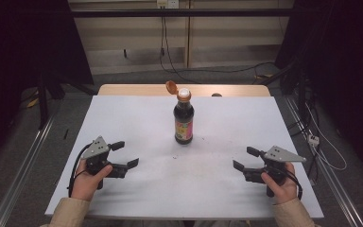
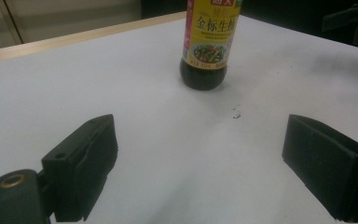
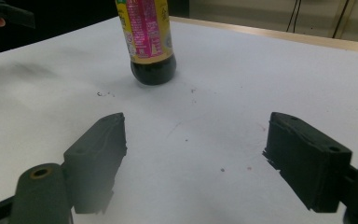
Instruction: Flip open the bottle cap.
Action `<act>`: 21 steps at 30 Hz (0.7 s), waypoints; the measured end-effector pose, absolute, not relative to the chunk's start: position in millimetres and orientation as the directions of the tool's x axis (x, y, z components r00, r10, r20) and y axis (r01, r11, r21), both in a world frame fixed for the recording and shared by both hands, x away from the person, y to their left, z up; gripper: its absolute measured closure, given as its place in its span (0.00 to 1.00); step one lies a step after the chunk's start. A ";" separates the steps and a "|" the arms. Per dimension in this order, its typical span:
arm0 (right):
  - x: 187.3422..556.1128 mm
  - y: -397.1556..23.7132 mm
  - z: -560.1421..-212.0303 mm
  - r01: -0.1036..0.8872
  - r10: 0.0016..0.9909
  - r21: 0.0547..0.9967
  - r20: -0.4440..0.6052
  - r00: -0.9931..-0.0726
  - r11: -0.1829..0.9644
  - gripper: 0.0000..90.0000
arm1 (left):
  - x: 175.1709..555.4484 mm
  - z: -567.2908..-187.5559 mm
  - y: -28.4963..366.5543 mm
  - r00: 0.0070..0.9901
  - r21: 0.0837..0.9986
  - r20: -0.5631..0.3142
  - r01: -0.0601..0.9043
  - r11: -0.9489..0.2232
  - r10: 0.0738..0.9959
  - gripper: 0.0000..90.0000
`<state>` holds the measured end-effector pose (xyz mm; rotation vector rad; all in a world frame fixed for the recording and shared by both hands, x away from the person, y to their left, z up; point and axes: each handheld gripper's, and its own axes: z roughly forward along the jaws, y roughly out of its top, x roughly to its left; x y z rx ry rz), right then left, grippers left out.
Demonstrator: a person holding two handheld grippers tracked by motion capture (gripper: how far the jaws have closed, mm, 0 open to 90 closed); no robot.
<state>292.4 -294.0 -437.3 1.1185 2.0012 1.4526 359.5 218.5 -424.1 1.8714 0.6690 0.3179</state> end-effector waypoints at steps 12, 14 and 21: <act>286.7 -300.3 -440.5 0.357 0.806 0.924 0.108 -0.582 0.134 0.22 | 354.4 -426.6 224.2 0.801 0.913 -0.098 0.308 -0.267 0.590 0.11; 286.0 -300.3 -440.7 0.359 0.806 0.924 0.110 -0.582 0.133 0.22 | 353.7 -426.9 225.6 0.800 0.913 -0.096 0.308 -0.268 0.592 0.11; 285.1 -300.6 -441.5 0.360 0.807 0.924 0.112 -0.580 0.131 0.22 | 351.0 -427.8 229.9 0.797 0.912 -0.097 0.311 -0.268 0.596 0.11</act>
